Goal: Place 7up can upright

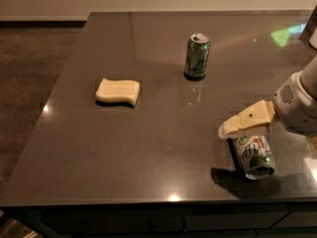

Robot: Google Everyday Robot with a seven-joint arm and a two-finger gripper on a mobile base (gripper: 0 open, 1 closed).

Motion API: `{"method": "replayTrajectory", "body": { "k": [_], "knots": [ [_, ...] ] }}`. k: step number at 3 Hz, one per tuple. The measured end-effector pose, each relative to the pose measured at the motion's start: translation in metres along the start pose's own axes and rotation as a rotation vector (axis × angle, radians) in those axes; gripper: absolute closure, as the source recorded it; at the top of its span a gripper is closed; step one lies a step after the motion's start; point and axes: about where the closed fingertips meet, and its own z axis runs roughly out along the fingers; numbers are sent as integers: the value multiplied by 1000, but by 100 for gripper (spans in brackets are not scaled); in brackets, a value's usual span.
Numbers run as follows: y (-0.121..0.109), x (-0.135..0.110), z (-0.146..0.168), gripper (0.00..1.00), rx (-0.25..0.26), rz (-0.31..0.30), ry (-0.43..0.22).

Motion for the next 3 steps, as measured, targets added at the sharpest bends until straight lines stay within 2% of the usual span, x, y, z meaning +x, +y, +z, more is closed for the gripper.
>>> {"method": "replayTrajectory", "body": {
  "k": [1, 2, 3],
  "knots": [
    [-2, -7, 8, 0, -71, -193, 3],
    [-3, -8, 14, 0, -124, -278, 2],
    [-5, -5, 21, 0, -166, -307, -10]
  ]
}}
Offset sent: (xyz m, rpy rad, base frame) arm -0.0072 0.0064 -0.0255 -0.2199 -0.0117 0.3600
